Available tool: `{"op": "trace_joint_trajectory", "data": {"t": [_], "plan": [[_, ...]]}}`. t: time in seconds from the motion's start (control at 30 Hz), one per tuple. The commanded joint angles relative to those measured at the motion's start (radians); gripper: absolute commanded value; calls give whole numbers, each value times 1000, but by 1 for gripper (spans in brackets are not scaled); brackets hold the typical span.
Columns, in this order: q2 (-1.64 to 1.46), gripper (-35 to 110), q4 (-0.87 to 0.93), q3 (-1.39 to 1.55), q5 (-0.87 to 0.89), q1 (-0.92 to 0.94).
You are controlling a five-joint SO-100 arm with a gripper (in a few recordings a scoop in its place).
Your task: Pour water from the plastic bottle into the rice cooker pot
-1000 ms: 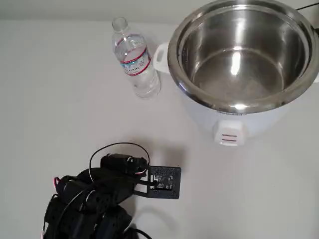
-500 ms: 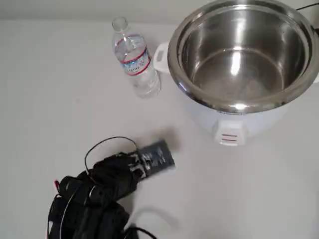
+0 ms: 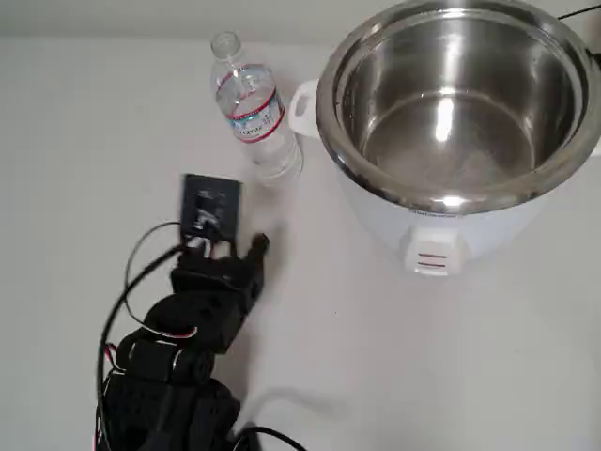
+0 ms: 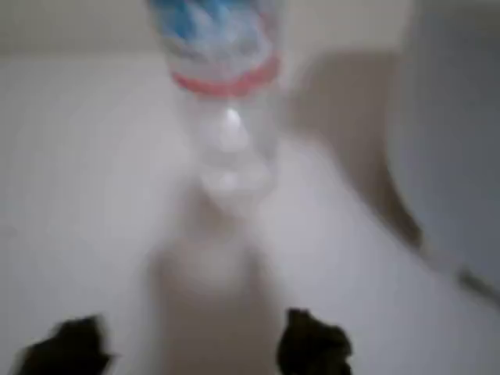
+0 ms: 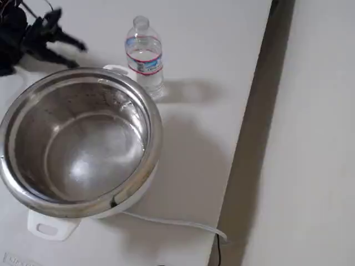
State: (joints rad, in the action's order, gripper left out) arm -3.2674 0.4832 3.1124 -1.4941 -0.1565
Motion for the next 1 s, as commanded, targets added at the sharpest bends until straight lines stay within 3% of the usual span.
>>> {"op": "trace_joint_trajectory", "data": {"t": [0.0, 0.1, 0.53, 0.97], "plan": [[190, 49, -354, -5, -48, -58], [459, 55, -676, -11, -63, -58], [1519, 57, -1422, -465, -55, 21], [2003, 57, -1626, -801, -55, 52]]}}
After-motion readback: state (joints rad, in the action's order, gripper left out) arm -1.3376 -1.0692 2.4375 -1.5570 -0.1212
